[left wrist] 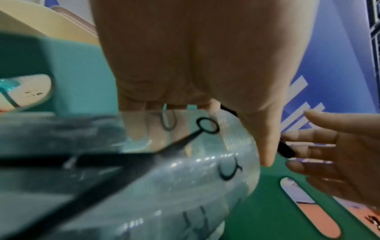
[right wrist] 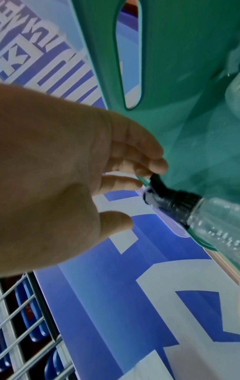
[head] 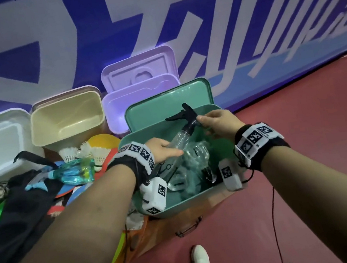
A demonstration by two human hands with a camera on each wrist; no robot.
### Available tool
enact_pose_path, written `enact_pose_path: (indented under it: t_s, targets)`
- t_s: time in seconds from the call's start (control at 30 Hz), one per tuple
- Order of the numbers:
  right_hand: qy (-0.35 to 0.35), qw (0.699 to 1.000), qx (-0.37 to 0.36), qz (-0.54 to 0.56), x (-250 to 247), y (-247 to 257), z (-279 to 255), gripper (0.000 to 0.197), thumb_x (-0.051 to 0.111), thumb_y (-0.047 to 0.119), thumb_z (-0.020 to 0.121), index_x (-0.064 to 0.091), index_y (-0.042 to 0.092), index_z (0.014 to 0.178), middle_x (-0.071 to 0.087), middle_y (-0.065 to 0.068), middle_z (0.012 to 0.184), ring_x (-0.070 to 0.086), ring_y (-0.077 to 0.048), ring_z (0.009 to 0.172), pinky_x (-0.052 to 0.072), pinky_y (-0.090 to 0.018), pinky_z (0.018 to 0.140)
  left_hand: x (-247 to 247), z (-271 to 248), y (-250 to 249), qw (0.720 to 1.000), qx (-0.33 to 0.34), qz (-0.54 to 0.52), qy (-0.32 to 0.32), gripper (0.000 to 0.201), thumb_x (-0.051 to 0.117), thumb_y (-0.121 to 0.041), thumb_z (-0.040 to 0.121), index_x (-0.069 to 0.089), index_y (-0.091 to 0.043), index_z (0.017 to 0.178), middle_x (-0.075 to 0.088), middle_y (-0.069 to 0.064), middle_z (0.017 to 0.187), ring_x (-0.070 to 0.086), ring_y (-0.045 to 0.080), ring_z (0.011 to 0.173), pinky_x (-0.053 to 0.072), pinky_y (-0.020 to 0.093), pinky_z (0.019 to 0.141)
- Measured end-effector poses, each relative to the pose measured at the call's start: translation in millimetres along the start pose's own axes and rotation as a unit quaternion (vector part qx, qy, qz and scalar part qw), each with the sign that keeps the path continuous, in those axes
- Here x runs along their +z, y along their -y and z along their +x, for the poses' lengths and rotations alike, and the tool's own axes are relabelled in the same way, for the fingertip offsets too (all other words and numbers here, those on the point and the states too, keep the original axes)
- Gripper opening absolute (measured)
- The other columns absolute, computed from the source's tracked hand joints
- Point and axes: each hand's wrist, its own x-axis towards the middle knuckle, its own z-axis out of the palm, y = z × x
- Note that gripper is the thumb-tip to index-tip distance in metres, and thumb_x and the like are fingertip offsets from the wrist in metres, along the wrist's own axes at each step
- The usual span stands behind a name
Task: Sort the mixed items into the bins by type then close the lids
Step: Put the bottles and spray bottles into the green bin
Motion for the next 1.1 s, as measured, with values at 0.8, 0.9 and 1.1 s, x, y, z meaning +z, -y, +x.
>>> enact_pose_path:
  t_s: [0.8, 0.9, 1.1]
  targets:
    - [0.042, 0.993, -0.083, -0.079, 90.4, 67.3, -6.4, 0.026, 0.055, 0.033, 0.094, 0.059, 0.007, 0.093, 0.056, -0.005, 0.076, 0.053, -0.014, 0.059, 0.038, -0.023, 0.049, -59.5, -28.8, 60.4, 0.951, 0.061, -0.212, -0.215, 0.034, 0.061, -0.037, 0.091, 0.072, -0.005, 0.088, 0.072, 0.016, 0.089, 0.064, 0.024, 0.076, 0.051, 0.033, 0.075]
    - [0.089, 0.986, -0.114, -0.080, 137.5, 100.1, -12.8, 0.024, 0.055, 0.031, 0.094, 0.058, 0.008, 0.091, 0.056, -0.002, 0.072, 0.052, -0.015, 0.059, 0.039, -0.022, 0.049, -87.3, -60.2, 102.7, 0.931, 0.034, -0.255, -0.260, 0.035, 0.059, -0.033, 0.093, 0.070, 0.000, 0.091, 0.066, 0.017, 0.083, 0.056, 0.022, 0.069, 0.045, 0.029, 0.061]
    - [0.162, 0.971, -0.151, -0.092, 246.1, 150.7, -31.6, 0.024, 0.057, 0.031, 0.093, 0.061, 0.009, 0.087, 0.056, -0.003, 0.070, 0.052, -0.017, 0.059, 0.039, -0.023, 0.050, -137.0, -133.9, 212.1, 0.898, -0.019, -0.277, -0.342, 0.029, 0.060, -0.044, 0.090, 0.070, -0.018, 0.081, 0.072, 0.008, 0.085, 0.065, 0.022, 0.076, 0.053, 0.036, 0.078]
